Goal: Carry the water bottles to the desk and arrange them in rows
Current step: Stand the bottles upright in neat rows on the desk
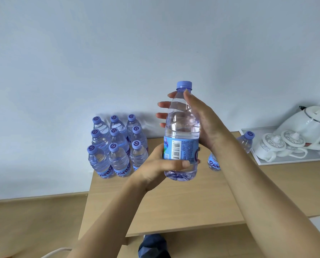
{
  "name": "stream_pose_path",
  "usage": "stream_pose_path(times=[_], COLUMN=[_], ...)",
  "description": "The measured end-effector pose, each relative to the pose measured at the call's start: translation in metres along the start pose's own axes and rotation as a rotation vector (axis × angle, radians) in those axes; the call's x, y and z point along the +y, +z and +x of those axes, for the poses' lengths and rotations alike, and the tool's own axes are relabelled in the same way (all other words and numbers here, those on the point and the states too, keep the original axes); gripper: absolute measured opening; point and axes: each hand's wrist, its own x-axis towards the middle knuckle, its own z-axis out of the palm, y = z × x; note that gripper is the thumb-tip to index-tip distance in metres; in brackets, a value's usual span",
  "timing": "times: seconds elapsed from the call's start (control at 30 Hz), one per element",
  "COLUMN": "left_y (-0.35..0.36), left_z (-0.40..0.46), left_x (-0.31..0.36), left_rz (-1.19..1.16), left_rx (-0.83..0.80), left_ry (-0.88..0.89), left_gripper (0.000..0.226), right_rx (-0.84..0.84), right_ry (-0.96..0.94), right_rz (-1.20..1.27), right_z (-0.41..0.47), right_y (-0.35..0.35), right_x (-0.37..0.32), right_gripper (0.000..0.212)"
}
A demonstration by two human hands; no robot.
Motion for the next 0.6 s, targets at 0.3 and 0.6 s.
stream_pose_path(times=[0.3, 0.6], left_y=[0.003, 0.014], left_z=[0.009, 0.011], left_x=[0.001, 0.001], left_rz=[0.035, 0.312], left_rx=[0.082, 0.359], left_ry=[0.018, 0.089], left_gripper=[0.056, 0.070], right_rx=[0.252, 0.541], right_ry=[-0.111, -0.171], right_rz=[-0.173, -0.339], right_z=[0.008, 0.015], right_y=[0.006, 0.014], right_x=[-0.003, 0.000], right_gripper=[0.023, 0.032])
